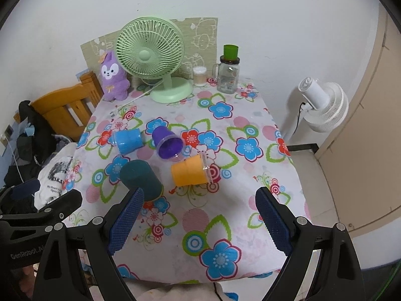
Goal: Flip cup upside down
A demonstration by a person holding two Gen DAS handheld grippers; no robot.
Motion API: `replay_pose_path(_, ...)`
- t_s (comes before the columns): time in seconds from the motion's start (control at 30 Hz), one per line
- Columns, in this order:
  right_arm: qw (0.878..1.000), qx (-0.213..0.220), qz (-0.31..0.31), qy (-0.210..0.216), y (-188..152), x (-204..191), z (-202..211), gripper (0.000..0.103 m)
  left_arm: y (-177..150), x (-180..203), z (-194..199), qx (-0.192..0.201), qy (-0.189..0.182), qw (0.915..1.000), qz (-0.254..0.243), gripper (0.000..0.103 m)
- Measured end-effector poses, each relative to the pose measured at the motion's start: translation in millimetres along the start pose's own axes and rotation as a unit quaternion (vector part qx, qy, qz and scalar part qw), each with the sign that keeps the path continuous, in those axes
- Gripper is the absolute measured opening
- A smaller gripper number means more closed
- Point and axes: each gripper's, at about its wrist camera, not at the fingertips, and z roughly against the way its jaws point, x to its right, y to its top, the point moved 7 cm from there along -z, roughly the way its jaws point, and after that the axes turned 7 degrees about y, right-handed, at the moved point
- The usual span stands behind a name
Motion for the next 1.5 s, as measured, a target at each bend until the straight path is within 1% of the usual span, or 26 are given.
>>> replay_pose_path(0.1,1.000,0.002,-0.003,-0.009,-3.5,0.3,1.7,0.092,-2.5,1.9,-1.1,-0.003,-0.005,1.0000,-0.001,0.103)
replay_pose_path(0.23,1.000,0.001,-0.005,-0.009,-6.2,0.5,2.6,0.092,-3.4,1.8,-0.6,-0.002,-0.004,1.0000,-0.003,0.103)
replay_pose_path(0.7,1.000,0.013,-0.003,-0.013,-1.8,0.0,7.0,0.092,0.7,1.7,5.8,0.015,-0.002,0.9999,-0.004,0.103)
replay_pose_path(1.5,1.000,0.008,-0.003,-0.016,-2.5,3.9,4.4,0.092,-0.6,3.0,4.4,0.010,0.001,0.9999,-0.008,0.103)
